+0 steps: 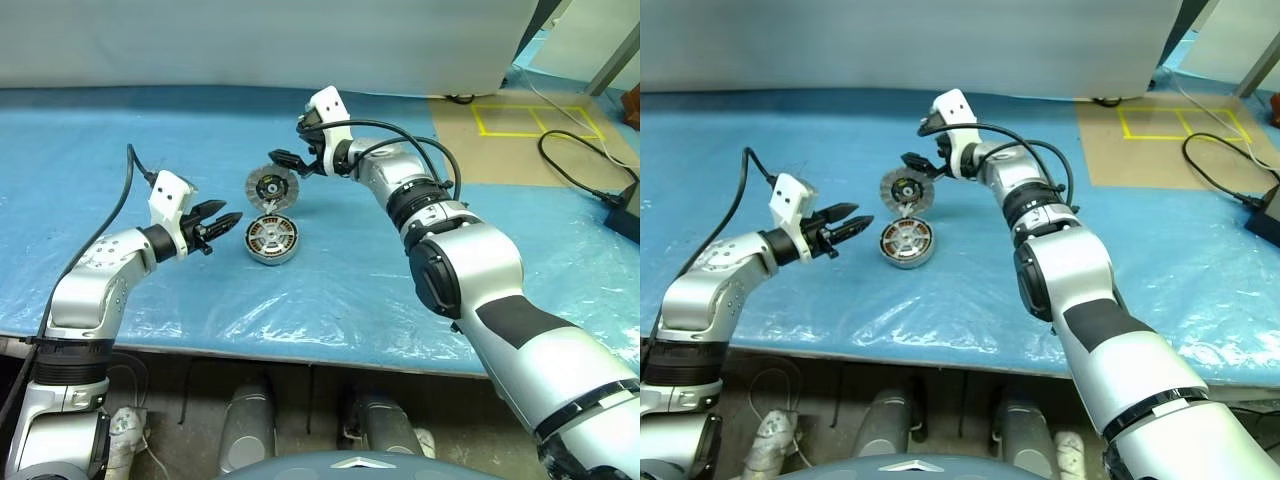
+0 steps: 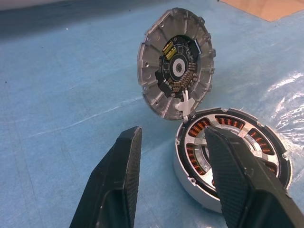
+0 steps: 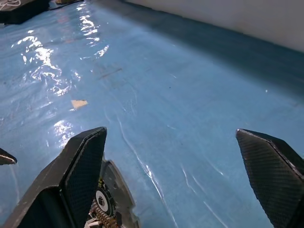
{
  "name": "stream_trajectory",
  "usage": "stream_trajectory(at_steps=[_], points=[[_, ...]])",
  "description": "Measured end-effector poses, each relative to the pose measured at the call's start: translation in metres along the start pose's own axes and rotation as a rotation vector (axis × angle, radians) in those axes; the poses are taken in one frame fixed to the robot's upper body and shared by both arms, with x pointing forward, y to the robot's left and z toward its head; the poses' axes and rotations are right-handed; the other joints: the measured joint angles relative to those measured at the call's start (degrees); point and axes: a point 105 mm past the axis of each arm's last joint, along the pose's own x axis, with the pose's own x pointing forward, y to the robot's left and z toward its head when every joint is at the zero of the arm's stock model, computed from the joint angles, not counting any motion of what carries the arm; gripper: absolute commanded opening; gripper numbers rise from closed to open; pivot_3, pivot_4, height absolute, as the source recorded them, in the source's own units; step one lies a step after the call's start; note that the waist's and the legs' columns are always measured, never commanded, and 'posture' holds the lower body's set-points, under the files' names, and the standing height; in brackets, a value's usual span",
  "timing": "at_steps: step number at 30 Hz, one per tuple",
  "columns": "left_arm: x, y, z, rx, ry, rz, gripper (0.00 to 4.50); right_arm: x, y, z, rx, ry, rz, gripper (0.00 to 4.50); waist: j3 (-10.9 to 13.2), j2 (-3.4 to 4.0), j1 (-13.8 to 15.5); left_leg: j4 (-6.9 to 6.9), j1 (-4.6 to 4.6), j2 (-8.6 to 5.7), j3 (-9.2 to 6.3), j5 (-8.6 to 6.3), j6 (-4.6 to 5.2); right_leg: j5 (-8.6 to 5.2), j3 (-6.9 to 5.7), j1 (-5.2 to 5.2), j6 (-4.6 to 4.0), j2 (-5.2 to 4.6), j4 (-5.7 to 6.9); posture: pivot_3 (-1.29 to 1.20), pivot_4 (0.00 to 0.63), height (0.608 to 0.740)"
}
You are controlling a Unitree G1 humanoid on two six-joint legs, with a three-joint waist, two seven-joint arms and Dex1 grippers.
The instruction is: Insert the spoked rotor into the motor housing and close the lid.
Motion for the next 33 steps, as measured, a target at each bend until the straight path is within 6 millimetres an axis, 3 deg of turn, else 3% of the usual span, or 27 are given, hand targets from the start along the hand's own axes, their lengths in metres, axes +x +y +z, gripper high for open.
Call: stream_trajectory(at_steps=[13,23,29,33], points=[[0.004,-0.003,-0.001,-0.013,-0.009,0.0,2.2,0.0,-0.013,-0.008,0.003,0.038,-0.13,0.03,0.0,0.0,0.0,0.01,0.0,0.0,0.0,0.0,0.0,0.0,0.0,0.0,0.0,0.0,0.01,0.0,0.15,0.74],[0.009,-0.006,0.002,-0.011,-0.021,-0.008,2.2,0.014,0.024,-0.013,0.01,0.056,0.069,0.03,0.0,0.0,-0.1,0.02,0.0,0.01,0.0,0.0,0.0,0.0,0.0,0.0,0.0,0.0,0.02,0.0,0.15,0.74],[0.009,-0.006,0.002,-0.011,-0.02,-0.007,2.2,0.01,0.034,-0.011,0.008,0.052,0.184,0.03,0.0,0.0,0.0,0.04,0.01,0.01,0.0,0.0,0.01,0.0,0.0,0.0,0.0,0.0,0.07,0.0,0.15,0.74],[0.009,-0.006,0.002,-0.012,-0.019,-0.006,2.2,-0.003,0.038,-0.011,-0.057,0.094,0.341,0.03,0.0,0.0,0.0,0.06,-0.01,0.01,-0.01,-0.02,0.04,0.0,-0.01,0.0,0.0,0.0,0.08,0.0,0.15,0.74]])
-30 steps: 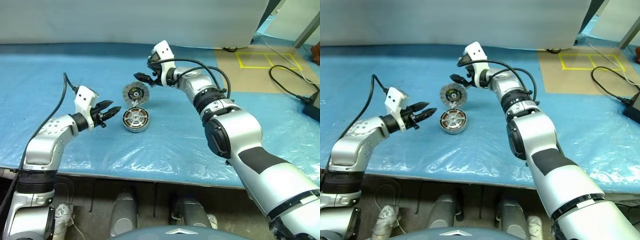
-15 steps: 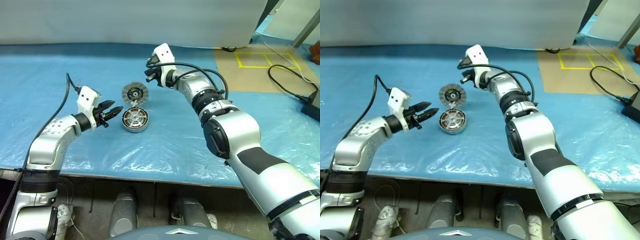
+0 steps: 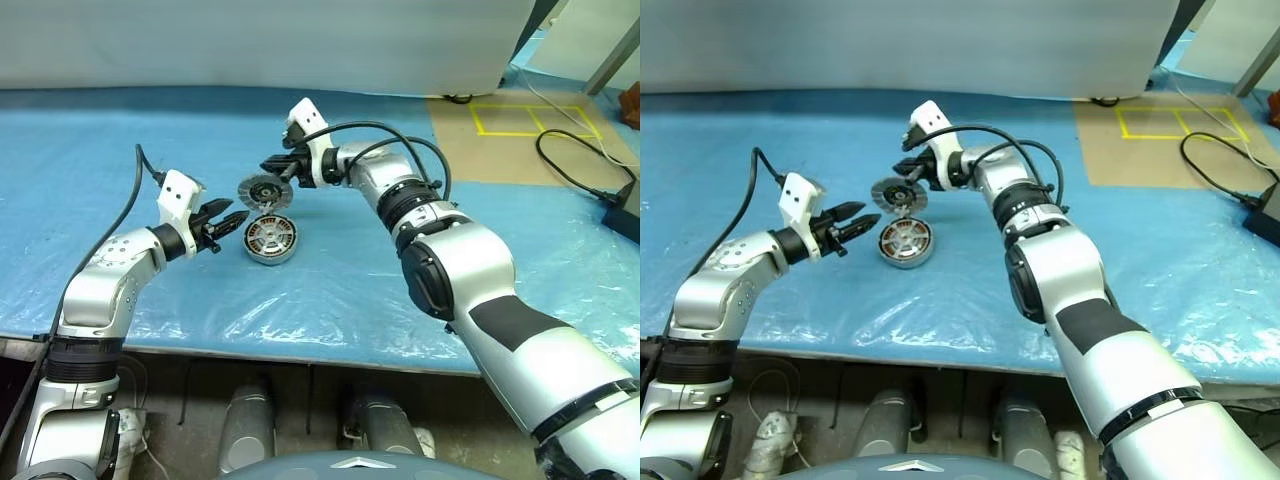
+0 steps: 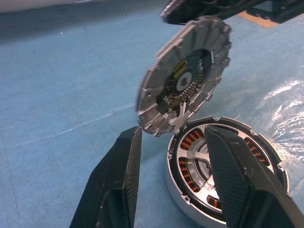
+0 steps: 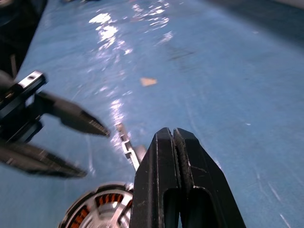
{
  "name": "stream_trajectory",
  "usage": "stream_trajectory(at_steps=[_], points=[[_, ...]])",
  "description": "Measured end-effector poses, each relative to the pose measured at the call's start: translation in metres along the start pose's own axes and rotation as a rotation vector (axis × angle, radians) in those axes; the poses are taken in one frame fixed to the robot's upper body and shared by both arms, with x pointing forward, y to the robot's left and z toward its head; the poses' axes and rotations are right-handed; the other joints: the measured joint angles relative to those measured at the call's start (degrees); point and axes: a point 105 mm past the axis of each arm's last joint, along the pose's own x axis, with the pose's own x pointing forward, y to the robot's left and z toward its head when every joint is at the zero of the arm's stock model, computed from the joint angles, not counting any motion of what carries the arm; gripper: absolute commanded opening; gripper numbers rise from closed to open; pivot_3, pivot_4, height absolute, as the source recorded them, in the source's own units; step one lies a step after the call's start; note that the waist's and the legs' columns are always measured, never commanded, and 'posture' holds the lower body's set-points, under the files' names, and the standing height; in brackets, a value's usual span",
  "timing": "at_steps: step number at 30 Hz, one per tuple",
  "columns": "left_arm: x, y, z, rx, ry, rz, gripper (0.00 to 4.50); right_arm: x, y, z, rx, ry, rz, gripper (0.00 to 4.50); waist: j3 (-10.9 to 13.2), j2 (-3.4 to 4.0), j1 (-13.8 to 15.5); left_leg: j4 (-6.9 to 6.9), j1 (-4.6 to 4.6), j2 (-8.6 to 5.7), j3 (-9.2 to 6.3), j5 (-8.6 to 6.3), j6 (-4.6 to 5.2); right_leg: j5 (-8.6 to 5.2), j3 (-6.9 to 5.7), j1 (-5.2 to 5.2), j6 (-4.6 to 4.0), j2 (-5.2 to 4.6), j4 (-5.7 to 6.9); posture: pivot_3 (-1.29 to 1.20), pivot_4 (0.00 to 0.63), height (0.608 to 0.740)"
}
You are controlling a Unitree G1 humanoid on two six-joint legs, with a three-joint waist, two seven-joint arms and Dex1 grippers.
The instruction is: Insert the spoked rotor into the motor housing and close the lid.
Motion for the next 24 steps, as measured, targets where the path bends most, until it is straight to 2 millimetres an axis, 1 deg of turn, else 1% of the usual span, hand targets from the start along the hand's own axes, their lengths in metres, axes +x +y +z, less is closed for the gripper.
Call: stream_trajectory(at_steps=[3,7,8,13,16,18,20,22,24], points=[[0.0,0.0,0.0,-0.001,0.001,0.002,2.2,-0.011,0.007,0.0,-0.063,0.044,0.119,0.03,0.0,0.0,0.0,0.03,0.0,0.01,-0.01,-0.12,0.2,0.0,-0.01,0.0,0.0,0.0,0.01,0.0,0.15,0.74],[0.001,-0.001,-0.001,-0.002,0.001,-0.001,2.2,-0.014,0.017,0.002,-0.124,0.069,0.215,0.03,0.0,0.0,-0.2,0.09,0.02,0.05,-0.01,-0.12,0.21,-0.01,-0.01,-0.01,-0.02,0.01,0.08,0.0,0.15,0.74],[0.001,-0.001,-0.001,-0.002,0.002,-0.002,2.2,-0.013,0.02,0.0,-0.138,0.08,0.235,0.03,0.0,0.0,-0.2,0.12,0.02,0.05,-0.01,-0.12,0.22,-0.02,-0.02,-0.01,-0.04,0.01,0.12,0.0,0.15,0.74],[0.001,0.0,-0.002,-0.004,0.004,-0.002,2.2,-0.006,0.035,-0.035,-0.114,0.137,0.32,0.03,0.0,0.0,0.0,0.34,-0.01,0.09,-0.02,-0.13,0.23,-0.02,-0.02,-0.01,-0.04,0.0,0.28,0.0,0.15,0.74],[0.002,0.0,-0.003,-0.001,0.013,-0.005,2.2,-0.001,0.039,-0.038,-0.122,0.131,0.319,0.03,0.0,0.0,0.0,0.43,0.0,0.12,-0.02,-0.13,0.23,-0.03,-0.02,-0.01,-0.05,0.01,0.38,0.0,0.15,0.74],[0.002,-0.001,-0.005,0.0,0.02,-0.008,2.2,-0.003,0.04,-0.031,-0.09,0.102,0.338,0.03,0.0,0.0,0.1,0.48,0.0,0.12,-0.02,-0.13,0.23,-0.03,-0.02,0.02,-0.05,0.01,0.38,0.0,0.15,0.74],[0.003,-0.002,-0.005,0.001,0.022,-0.011,2.2,-0.01,0.042,-0.019,-0.034,0.057,0.382,0.03,0.0,0.0,0.1,0.5,-0.01,0.12,-0.02,-0.13,0.23,-0.03,-0.02,0.03,-0.05,0.0,0.36,0.0,0.15,0.74],[0.003,-0.001,-0.006,0.001,0.024,-0.012,2.2,-0.02,0.042,0.006,-0.019,-0.02,0.417,0.03,0.0,0.01,0.2,0.51,-0.02,0.12,-0.03,-0.13,0.24,-0.03,-0.02,0.03,-0.05,0.01,0.37,0.0,0.15,0.74],[0.003,-0.001,-0.006,0.001,0.025,-0.012,2.2,-0.027,0.036,0.038,-0.067,-0.104,0.371,0.03,0.0,0.0,0.2,0.5,0.0,0.13,-0.03,-0.13,0.23,-0.03,-0.02,0.02,-0.05,0.01,0.37,0.0,0.15,0.74]])
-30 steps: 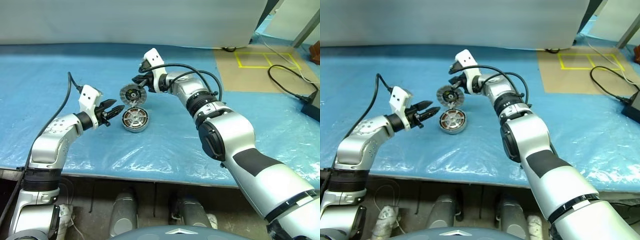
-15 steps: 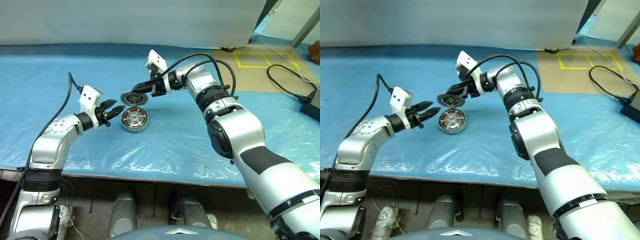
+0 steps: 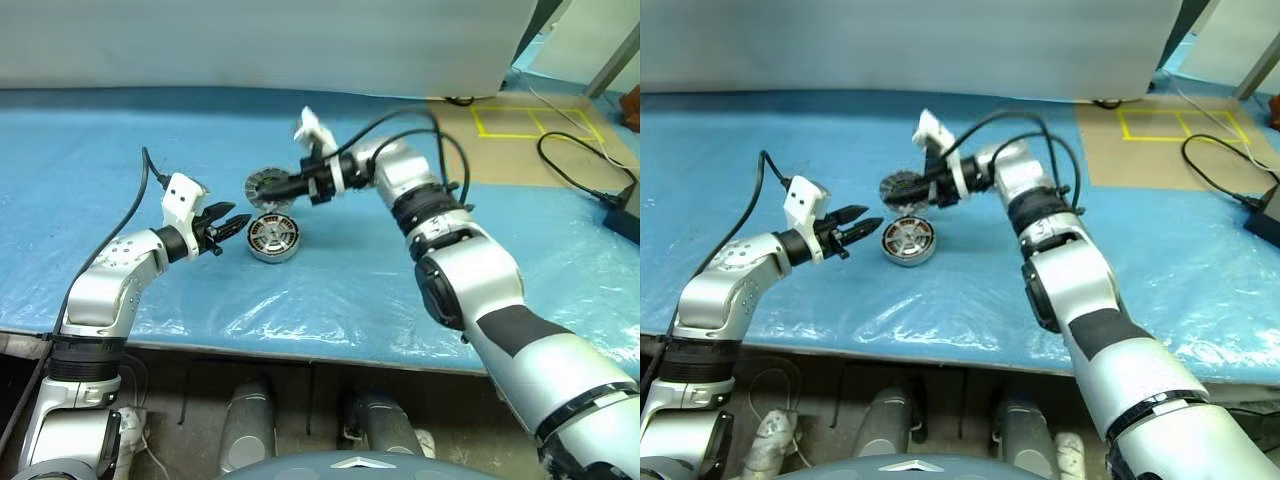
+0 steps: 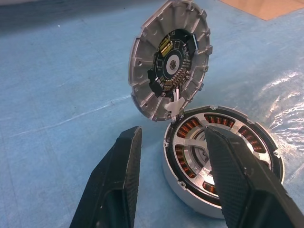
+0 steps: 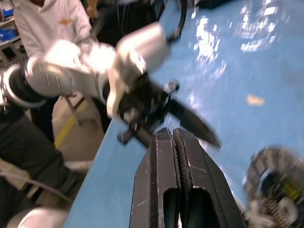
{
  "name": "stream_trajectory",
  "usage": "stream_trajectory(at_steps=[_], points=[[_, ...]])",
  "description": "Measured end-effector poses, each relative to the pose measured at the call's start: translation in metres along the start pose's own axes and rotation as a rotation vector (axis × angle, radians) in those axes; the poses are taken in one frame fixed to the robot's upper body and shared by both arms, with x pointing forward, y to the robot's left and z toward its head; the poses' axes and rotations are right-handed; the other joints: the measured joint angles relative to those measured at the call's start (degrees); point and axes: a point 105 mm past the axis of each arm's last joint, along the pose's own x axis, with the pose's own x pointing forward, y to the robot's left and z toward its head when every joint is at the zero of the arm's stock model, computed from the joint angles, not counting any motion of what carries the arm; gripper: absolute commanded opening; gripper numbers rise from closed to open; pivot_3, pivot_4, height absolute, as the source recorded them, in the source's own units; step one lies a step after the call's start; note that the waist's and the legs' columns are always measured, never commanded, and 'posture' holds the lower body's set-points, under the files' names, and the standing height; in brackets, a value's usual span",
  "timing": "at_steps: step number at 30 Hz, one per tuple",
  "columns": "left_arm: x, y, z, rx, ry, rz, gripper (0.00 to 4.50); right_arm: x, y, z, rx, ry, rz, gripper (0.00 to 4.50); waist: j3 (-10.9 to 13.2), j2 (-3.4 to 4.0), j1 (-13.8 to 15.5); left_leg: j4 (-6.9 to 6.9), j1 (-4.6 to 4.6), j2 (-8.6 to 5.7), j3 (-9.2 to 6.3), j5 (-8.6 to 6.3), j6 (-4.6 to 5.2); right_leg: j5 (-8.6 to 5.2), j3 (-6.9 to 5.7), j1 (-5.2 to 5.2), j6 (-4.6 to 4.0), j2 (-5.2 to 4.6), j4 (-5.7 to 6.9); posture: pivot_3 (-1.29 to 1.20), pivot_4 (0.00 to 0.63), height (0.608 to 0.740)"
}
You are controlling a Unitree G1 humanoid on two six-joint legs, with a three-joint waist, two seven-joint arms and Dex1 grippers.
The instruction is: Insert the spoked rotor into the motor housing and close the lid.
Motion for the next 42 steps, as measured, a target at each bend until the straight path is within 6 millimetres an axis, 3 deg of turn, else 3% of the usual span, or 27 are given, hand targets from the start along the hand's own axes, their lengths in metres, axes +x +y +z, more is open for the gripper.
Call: stream_trajectory(at_steps=[2,4,10,17,22,34,42], points=[[0.001,-0.001,0.0,-0.002,-0.001,-0.003,2.2,-0.002,-0.013,0.027,-0.095,-0.046,-0.128,0.03,0.0,0.0,0.0,-0.02,0.03,0.01,0.0,0.0,-0.01,-0.01,0.0,0.0,-0.02,0.01,0.0,0.0,0.15,0.74],[0.003,-0.003,-0.001,-0.005,-0.002,-0.012,2.2,-0.003,-0.028,0.031,-0.159,-0.036,-0.271,0.03,0.0,-0.01,0.0,-0.05,0.07,0.0,0.01,-0.01,-0.04,-0.02,0.0,0.04,-0.03,0.0,-0.02,0.0,0.15,0.74],[0.006,-0.005,0.002,-0.009,-0.014,-0.021,2.2,0.013,-0.053,-0.033,-0.143,0.149,-0.527,0.03,0.0,0.02,-0.2,-0.07,-0.02,-0.02,0.01,0.13,-0.27,-0.02,0.01,-0.05,-0.03,0.0,-0.02,0.0,0.15,0.74],[0.007,-0.006,0.003,-0.012,-0.02,-0.023,2.2,0.02,-0.061,-0.038,-0.171,0.164,-0.654,0.03,0.0,0.01,-0.3,-0.09,-0.09,-0.03,0.01,0.13,-0.26,-0.01,0.01,-0.12,-0.02,0.0,0.0,0.0,0.15,0.74],[0.006,-0.007,-0.001,-0.019,-0.01,-0.017,2.2,0.02,-0.059,-0.039,-0.169,0.171,-0.619,0.03,0.0,0.01,-0.3,-0.08,-0.05,-0.03,0.01,0.13,-0.26,-0.01,0.01,-0.09,-0.02,0.0,0.01,0.0,0.15,0.74],[0.006,-0.006,-0.001,-0.017,-0.011,-0.015,2.2,0.025,-0.022,-0.056,-0.157,0.284,-0.208,0.03,0.0,0.01,-0.3,-0.05,0.02,-0.01,0.0,0.0,-0.02,-0.01,0.01,0.01,-0.02,0.0,0.01,0.0,0.15,0.74],[0.009,-0.007,-0.002,-0.022,-0.006,-0.023,2.2,0.026,-0.016,-0.071,-0.186,0.323,-0.16,0.03,0.0,0.01,-0.3,-0.05,0.02,0.0,0.01,0.0,-0.02,-0.02,0.0,0.01,-0.03,0.0,0.02,0.0,0.15,0.74]])
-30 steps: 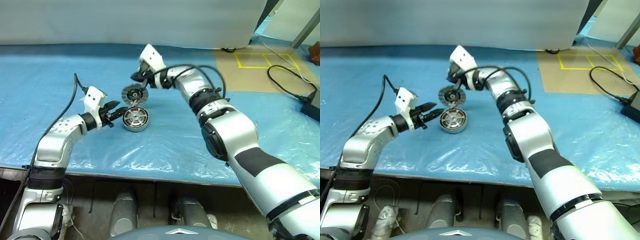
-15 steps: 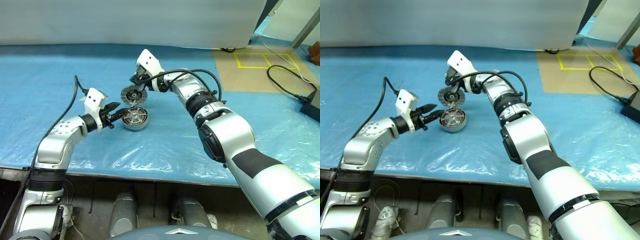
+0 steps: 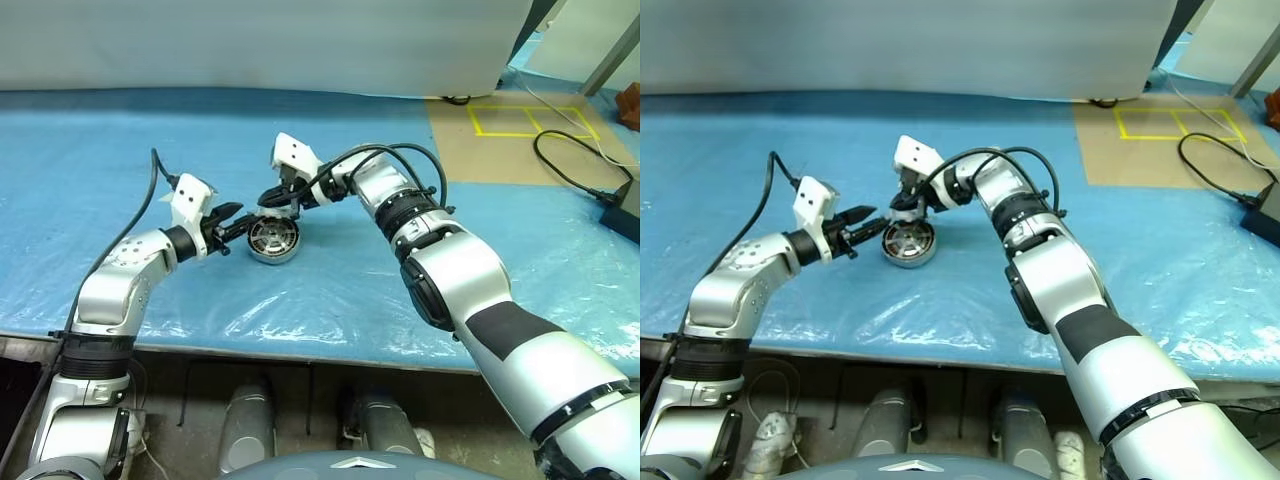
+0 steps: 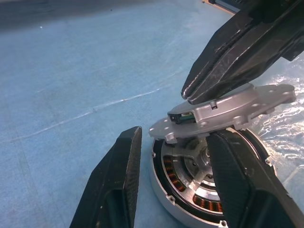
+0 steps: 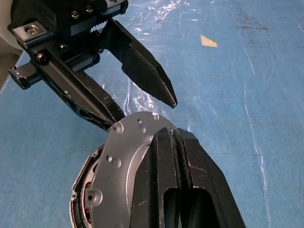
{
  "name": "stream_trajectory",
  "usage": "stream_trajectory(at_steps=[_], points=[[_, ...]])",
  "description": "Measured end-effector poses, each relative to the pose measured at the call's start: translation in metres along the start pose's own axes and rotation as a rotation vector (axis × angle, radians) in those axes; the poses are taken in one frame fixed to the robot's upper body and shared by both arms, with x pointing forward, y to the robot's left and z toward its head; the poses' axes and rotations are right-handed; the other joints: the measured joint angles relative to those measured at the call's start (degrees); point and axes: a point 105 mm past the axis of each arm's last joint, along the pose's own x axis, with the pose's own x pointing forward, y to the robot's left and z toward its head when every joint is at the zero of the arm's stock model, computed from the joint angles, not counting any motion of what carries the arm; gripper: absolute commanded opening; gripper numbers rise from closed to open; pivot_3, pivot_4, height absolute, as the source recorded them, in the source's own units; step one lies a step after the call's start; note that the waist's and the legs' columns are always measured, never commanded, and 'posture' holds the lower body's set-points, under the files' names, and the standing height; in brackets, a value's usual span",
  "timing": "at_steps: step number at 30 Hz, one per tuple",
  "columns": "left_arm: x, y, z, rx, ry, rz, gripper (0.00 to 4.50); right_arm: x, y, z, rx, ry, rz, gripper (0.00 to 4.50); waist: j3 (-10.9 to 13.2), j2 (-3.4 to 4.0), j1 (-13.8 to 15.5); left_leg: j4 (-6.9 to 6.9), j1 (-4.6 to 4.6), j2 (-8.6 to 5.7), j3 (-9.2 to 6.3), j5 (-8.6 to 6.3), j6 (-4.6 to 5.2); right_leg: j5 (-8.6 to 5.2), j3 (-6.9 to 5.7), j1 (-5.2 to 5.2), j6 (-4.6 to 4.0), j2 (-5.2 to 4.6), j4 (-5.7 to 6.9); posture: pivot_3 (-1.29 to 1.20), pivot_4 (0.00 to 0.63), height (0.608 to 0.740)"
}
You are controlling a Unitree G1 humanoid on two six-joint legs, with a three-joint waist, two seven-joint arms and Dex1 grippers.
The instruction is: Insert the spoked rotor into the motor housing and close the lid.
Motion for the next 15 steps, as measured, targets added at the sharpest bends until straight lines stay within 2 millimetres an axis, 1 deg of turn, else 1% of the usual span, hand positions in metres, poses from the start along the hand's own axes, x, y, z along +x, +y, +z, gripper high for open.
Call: stream_trajectory(at_steps=[6,10,12,14,15], points=[[0.001,-0.001,-0.005,-0.009,0.017,-0.011,2.2,0.001,0.006,-0.006,-0.045,-0.01,0.013,0.03,0.0,0.0,0.0,0.01,0.0,0.0,0.0,0.0,0.0,0.0,0.0,0.0,0.0,0.0,0.0,0.0,0.15,0.74],[-0.001,-0.006,-0.009,-0.059,0.032,-0.046,2.2,0.006,0.008,-0.015,-0.03,-0.029,-0.027,0.03,0.0,-0.01,0.1,0.01,0.02,0.0,0.0,0.0,0.0,0.0,0.0,0.02,0.0,0.0,0.01,0.0,0.15,0.74],[-0.007,-0.012,-0.01,-0.073,0.031,-0.091,2.2,0.008,0.009,-0.022,-0.014,-0.039,-0.051,0.03,0.0,-0.02,-0.1,0.01,0.03,0.0,0.0,0.0,0.0,0.0,0.0,0.02,0.0,0.0,0.0,0.0,0.15,0.74],[-0.014,-0.018,-0.008,-0.049,0.037,-0.133,2.2,0.009,0.012,-0.029,0.003,-0.034,-0.059,0.03,0.0,-0.03,-0.1,0.0,0.07,0.02,0.0,0.0,0.0,0.0,0.0,0.04,0.0,0.01,0.01,0.0,0.15,0.74],[-0.019,-0.02,-0.002,-0.017,0.028,-0.157,2.2,0.012,0.017,-0.041,0.034,-0.014,-0.049,0.03,0.0,-0.06,-0.1,-0.02,0.12,0.04,-0.01,0.0,0.0,-0.01,-0.01,0.11,-0.02,0.03,0.01,0.0,0.15,0.74]])
